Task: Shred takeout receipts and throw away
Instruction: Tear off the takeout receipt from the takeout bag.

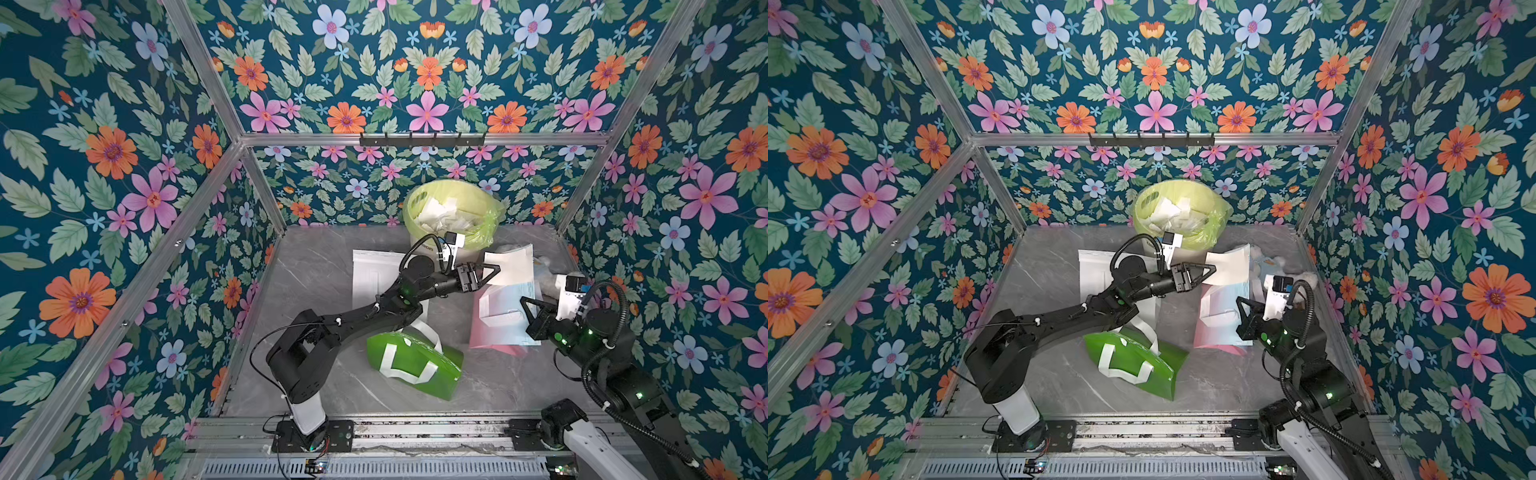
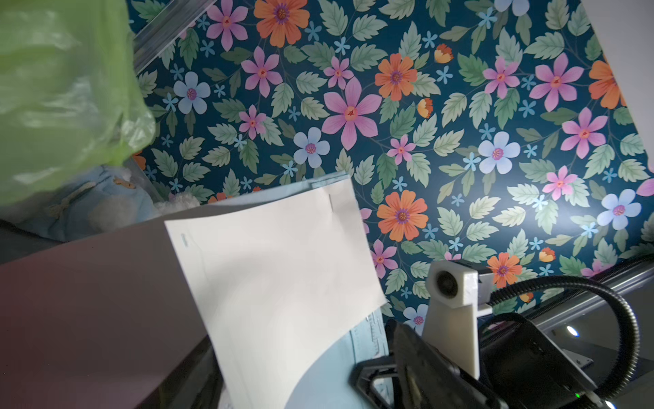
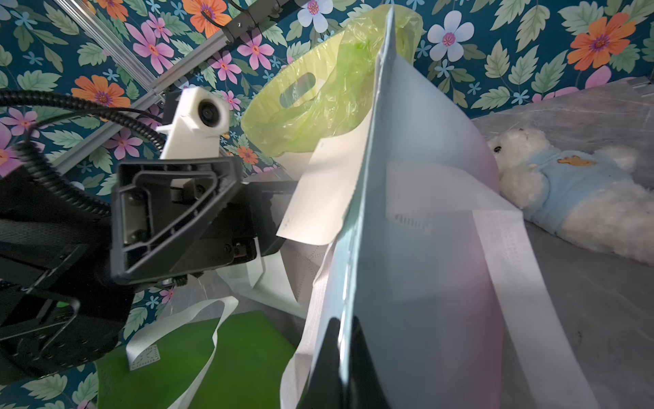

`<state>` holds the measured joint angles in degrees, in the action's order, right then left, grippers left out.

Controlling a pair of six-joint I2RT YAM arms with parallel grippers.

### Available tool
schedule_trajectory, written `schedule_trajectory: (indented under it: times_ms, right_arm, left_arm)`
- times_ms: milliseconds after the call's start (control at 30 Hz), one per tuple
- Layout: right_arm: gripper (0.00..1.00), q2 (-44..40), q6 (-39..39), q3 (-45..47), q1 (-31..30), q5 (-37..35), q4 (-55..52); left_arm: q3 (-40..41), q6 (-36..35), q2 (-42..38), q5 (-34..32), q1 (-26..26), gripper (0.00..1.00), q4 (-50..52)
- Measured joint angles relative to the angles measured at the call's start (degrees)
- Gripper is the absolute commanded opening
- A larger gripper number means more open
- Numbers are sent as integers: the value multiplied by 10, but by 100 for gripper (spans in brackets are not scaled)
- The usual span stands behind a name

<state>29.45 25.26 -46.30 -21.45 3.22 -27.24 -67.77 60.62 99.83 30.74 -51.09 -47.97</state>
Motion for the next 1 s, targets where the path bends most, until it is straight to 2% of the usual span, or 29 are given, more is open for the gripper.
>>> schedule_trajectory:
  times_ms: [200, 400, 567, 633, 800, 933, 1000]
  right_arm:
    - [0, 0, 0, 0, 0, 0, 0]
    - [0, 3, 0, -1, 0, 8, 0]
    - [0, 9, -4, -6, 0, 11, -1]
    - [0, 9, -7, -6, 0, 10, -2]
    - [0, 6, -13, -6, 0, 10, -14]
    - [0, 4, -13, -1, 0, 4, -24]
    - [0, 8, -12, 1, 0, -5, -26]
  left_arm:
    - [1, 20, 12, 0, -4, 73, -43]
    - [-21, 21, 39, 6, -15, 68, -44]
    - [-37, 16, 43, 9, -14, 58, -41]
    - [-42, 5, 41, 8, -14, 52, -36]
    - [-46, -10, 38, 6, -14, 19, -33]
    - [-50, -10, 38, 6, -14, 12, -31]
    - [-52, -10, 37, 7, -14, 5, -30]
